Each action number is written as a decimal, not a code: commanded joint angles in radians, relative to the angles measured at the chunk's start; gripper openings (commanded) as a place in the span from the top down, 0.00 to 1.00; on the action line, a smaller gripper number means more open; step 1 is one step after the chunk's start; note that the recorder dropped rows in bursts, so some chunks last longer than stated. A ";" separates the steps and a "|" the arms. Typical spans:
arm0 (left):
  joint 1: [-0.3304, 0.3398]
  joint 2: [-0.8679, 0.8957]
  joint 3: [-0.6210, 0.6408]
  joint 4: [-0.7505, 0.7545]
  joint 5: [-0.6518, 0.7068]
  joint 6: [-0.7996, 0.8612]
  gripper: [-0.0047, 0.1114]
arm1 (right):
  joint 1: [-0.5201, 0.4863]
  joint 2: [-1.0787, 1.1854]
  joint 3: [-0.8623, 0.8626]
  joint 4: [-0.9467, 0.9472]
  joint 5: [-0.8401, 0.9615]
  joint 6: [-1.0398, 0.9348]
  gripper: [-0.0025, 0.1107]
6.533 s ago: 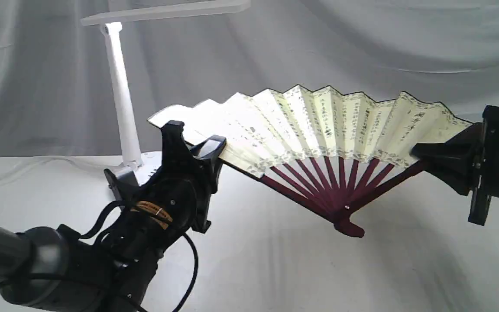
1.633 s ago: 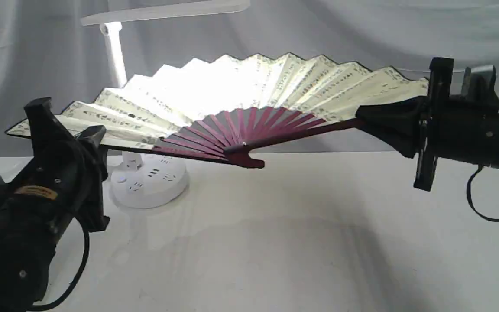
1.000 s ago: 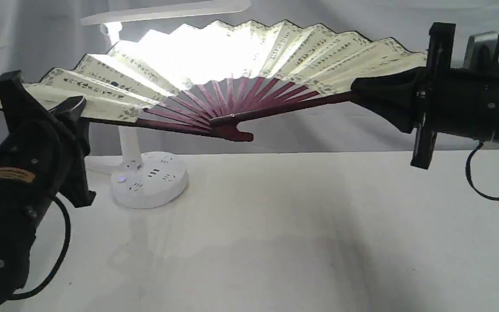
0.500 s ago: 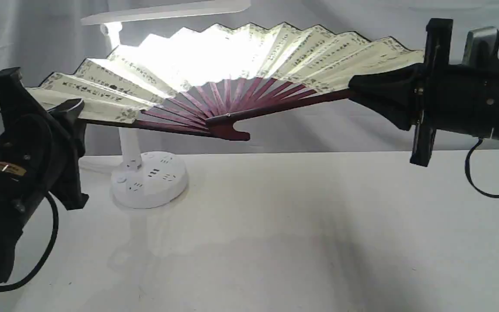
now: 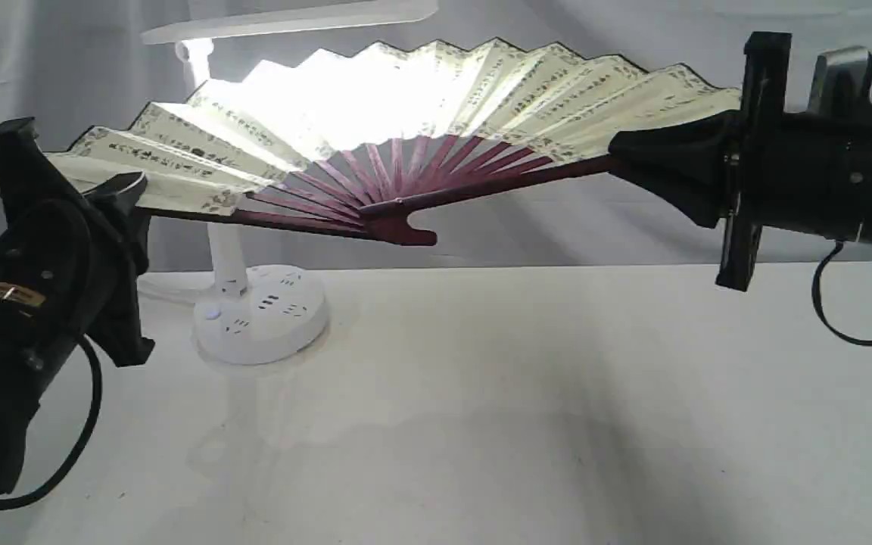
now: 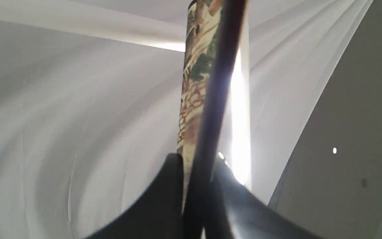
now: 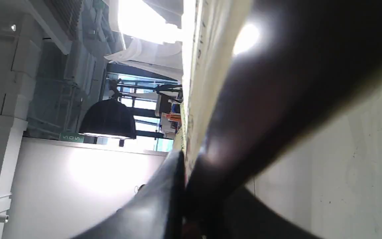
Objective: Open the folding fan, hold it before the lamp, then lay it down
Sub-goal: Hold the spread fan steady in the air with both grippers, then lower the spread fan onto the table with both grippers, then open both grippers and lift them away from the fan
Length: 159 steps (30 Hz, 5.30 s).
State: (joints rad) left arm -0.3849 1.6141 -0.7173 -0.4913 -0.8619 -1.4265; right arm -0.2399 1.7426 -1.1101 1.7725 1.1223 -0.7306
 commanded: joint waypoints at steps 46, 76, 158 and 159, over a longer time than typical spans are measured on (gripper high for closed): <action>0.083 -0.020 -0.017 -0.147 -0.328 -0.030 0.96 | -0.026 -0.008 0.003 -0.028 -0.084 -0.046 0.98; -0.089 0.193 -0.010 -0.133 -0.131 0.010 0.96 | -0.255 0.124 0.250 -0.028 0.011 -0.222 0.98; -0.039 0.300 -0.540 0.303 1.483 1.081 0.68 | -0.193 -0.158 0.171 -1.142 -0.266 0.255 0.55; -0.028 0.293 -0.548 0.328 1.539 1.100 0.73 | -0.168 -0.169 0.165 -1.193 -0.267 0.283 0.55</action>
State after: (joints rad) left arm -0.4298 1.9298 -1.2502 -0.2224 0.5680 -0.3582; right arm -0.4383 1.5973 -0.9314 0.6662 0.8537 -0.4864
